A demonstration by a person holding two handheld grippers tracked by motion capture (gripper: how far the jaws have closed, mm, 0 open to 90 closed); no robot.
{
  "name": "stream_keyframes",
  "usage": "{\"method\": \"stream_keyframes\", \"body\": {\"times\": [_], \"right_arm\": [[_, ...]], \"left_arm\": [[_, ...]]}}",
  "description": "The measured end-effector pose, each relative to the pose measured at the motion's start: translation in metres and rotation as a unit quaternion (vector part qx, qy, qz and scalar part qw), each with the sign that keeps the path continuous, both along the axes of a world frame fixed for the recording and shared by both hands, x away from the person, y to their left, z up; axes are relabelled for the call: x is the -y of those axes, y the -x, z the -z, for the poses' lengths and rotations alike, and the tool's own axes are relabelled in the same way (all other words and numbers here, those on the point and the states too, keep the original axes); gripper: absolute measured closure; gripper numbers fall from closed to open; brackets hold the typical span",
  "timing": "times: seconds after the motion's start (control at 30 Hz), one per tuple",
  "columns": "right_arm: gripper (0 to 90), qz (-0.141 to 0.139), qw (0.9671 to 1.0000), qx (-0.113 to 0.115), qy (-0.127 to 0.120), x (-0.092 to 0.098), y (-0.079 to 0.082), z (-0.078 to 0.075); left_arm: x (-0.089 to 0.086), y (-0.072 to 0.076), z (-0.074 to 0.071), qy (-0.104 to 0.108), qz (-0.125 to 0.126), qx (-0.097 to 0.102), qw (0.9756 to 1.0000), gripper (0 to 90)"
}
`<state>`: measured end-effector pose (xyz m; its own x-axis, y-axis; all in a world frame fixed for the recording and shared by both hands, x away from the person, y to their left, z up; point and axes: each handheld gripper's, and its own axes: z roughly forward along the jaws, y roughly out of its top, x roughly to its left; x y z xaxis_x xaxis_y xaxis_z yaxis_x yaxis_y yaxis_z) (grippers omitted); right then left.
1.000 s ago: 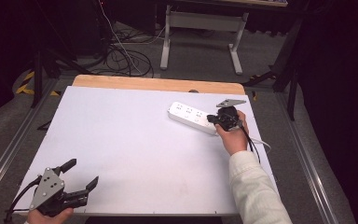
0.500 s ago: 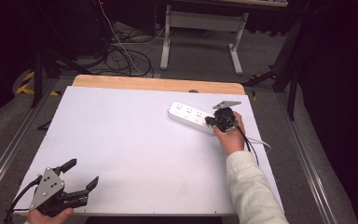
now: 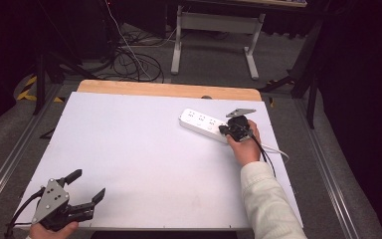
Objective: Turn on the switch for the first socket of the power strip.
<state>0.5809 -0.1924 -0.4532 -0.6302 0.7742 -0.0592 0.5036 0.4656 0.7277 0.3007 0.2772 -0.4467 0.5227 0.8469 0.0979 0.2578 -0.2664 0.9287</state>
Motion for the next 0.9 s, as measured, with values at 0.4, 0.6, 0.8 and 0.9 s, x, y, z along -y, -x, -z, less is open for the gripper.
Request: {"method": "stream_keyframes", "body": {"times": [0.4,0.6,0.8,0.9], "right_arm": [[90.0,0.008,1.0,-0.002,-0.002,-0.0012,0.0004,0.002],[90.0,0.014,0.9999,-0.003,-0.003,-0.0014,0.0013,0.0029],[90.0,0.018,0.9998,0.0,0.002,-0.0032,0.0019,0.0033],[90.0,0.02,0.9998,-0.003,-0.003,-0.002,0.0018,0.0038]], "left_arm": [[-0.0002,0.0003,-0.0003,-0.002,0.001,0.001,1.0,14.2],[0.0001,0.0003,-0.0002,-0.003,0.001,0.001,1.0,14.3],[0.0001,0.0003,-0.0003,-0.004,0.002,0.001,1.0,14.2],[0.0001,0.0004,-0.0003,-0.004,0.002,0.002,1.0,14.2]]}}
